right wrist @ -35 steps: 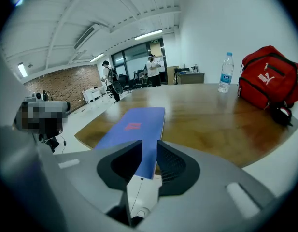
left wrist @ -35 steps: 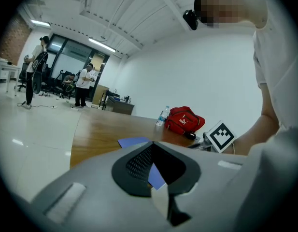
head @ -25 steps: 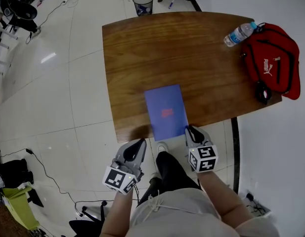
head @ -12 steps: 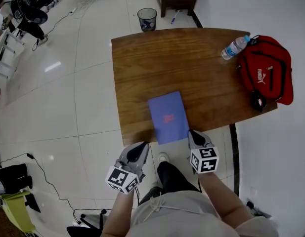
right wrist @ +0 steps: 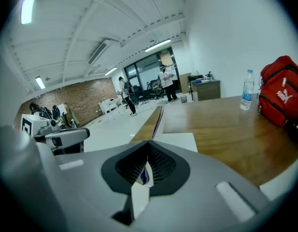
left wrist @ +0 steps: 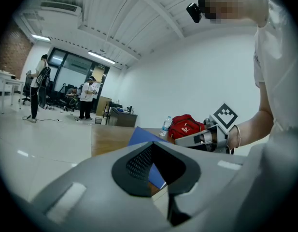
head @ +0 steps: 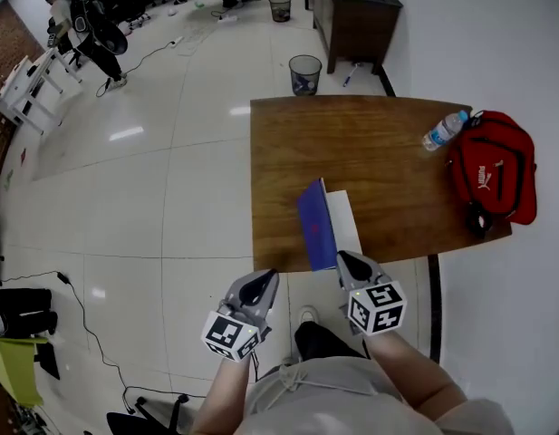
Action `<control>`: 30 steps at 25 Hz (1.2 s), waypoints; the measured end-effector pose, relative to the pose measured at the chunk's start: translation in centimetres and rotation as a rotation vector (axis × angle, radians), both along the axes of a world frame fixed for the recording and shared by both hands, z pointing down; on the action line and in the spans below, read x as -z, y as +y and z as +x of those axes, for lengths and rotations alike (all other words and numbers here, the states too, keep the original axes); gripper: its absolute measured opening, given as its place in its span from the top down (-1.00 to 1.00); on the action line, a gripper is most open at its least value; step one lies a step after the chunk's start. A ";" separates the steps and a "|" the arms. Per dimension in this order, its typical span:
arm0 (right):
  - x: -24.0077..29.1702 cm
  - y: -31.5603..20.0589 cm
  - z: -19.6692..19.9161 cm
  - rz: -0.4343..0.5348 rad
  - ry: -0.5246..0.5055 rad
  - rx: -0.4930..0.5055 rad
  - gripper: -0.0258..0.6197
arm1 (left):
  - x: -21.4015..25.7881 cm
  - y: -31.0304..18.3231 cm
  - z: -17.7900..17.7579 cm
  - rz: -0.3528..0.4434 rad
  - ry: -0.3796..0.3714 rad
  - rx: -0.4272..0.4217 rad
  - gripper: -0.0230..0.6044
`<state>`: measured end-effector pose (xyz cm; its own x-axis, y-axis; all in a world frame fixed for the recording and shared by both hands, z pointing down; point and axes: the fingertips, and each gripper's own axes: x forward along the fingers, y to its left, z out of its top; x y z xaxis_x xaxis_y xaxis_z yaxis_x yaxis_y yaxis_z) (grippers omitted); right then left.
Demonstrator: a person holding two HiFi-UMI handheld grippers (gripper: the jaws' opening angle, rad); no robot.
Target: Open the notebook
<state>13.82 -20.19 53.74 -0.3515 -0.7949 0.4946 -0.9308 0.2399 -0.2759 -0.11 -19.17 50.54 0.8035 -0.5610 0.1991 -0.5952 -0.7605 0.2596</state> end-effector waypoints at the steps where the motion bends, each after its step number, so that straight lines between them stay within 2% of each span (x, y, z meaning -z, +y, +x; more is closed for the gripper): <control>1: 0.4 0.0 -1.2 0.006 -0.009 0.026 0.89 | 0.2 0.2 -0.7 0.006 -0.002 0.016 0.91; 5: 1.2 -0.1 -6.0 0.014 -0.041 0.131 0.88 | 0.5 0.9 -3.9 0.012 -0.005 0.104 0.91; 10: 0.0 -0.1 -11.6 -0.003 -0.060 0.249 0.87 | -0.6 2.0 -8.5 -0.016 -0.017 0.225 0.91; 15: -3.3 0.8 -15.8 -0.077 -0.066 0.334 0.86 | -3.1 3.6 -11.9 -0.076 -0.014 0.319 0.91; 21: -9.7 2.5 -18.1 -0.207 -0.031 0.400 0.87 | -7.2 5.5 -14.7 -0.168 -0.017 0.398 0.91; 24: -11.5 2.6 -18.6 -0.241 -0.012 0.410 0.87 | -8.3 6.0 -15.7 -0.193 -0.013 0.419 0.91; 27: -11.1 2.4 -18.9 -0.228 -0.007 0.404 0.89 | -8.3 6.3 -16.3 -0.194 -0.002 0.422 0.91; 30: -9.0 2.1 -18.9 -0.176 -0.015 0.379 0.91 | -7.1 6.2 -16.4 -0.166 0.009 0.398 0.91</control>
